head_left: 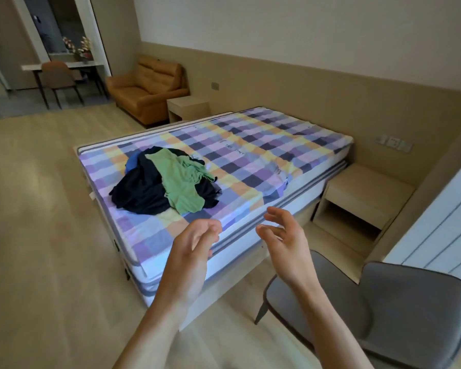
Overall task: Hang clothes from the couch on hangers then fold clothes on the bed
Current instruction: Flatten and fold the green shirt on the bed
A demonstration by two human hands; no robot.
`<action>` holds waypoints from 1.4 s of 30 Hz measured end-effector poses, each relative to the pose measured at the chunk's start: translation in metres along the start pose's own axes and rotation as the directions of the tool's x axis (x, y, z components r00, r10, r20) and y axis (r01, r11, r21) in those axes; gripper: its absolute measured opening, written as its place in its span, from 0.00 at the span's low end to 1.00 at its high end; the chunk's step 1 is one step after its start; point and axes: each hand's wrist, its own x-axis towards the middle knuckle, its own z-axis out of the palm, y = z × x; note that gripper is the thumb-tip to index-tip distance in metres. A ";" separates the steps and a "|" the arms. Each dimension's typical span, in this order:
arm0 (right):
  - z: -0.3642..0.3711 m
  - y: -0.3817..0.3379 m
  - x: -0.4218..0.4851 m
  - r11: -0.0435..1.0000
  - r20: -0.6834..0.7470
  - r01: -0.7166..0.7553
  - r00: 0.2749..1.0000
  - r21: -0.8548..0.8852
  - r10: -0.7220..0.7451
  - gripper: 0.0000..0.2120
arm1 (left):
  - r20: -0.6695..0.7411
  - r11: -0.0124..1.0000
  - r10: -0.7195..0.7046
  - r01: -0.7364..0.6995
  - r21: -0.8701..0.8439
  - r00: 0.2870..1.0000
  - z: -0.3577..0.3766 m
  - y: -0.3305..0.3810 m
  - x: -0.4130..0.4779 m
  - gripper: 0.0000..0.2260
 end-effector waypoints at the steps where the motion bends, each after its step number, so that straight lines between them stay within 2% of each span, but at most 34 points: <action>1: 0.000 0.008 0.024 1.000 0.007 -0.006 1.000 0.011 0.006 0.18 | -0.006 1.000 0.003 -0.003 0.010 1.000 0.008 -0.003 0.021 0.23; 5: -0.004 0.021 0.111 1.000 0.045 -0.016 0.999 0.017 0.016 0.17 | -0.008 0.999 0.008 -0.007 0.045 1.000 0.034 -0.002 0.096 0.24; 11: 0.008 0.032 0.215 0.999 0.078 -0.036 0.996 0.009 0.035 0.19 | -0.052 0.999 -0.041 0.042 0.019 0.998 0.056 -0.009 0.188 0.16; 15: 0.036 0.051 0.280 0.997 0.112 -0.082 0.990 -0.002 0.082 0.18 | -0.061 0.998 -0.060 0.061 0.014 0.996 0.055 -0.028 0.258 0.19; 19: 0.069 0.063 0.344 0.993 0.103 -0.112 0.988 -0.024 0.114 0.18 | -0.032 0.996 -0.087 0.086 -0.017 0.996 0.050 -0.046 0.339 0.15; 23: 0.093 0.062 0.404 0.991 0.069 -0.120 0.990 -0.054 0.123 0.18 | 0.003 0.995 -0.083 0.083 -0.048 0.997 0.048 -0.055 0.417 0.23; 25: 0.100 0.059 0.427 0.990 0.058 -0.124 0.990 -0.069 0.128 0.19 | 0.009 0.995 -0.088 0.088 -0.048 0.996 0.050 -0.055 0.448 0.22; 28: 0.104 0.053 0.458 0.989 0.028 -0.124 0.991 -0.083 0.127 0.18 | 0.039 0.993 -0.090 0.093 -0.067 0.995 0.055 -0.053 0.483 0.17; 36: 0.116 0.060 0.516 0.986 0.011 -0.131 0.991 -0.102 0.132 0.18 | 0.075 0.988 -0.099 0.107 -0.114 0.992 0.067 -0.063 0.542 0.17; 42: 0.136 0.085 0.581 0.985 0.104 -0.108 0.987 -0.136 0.123 0.17 | -0.014 0.981 -0.126 0.123 -0.151 0.992 0.083 -0.083 0.598 0.17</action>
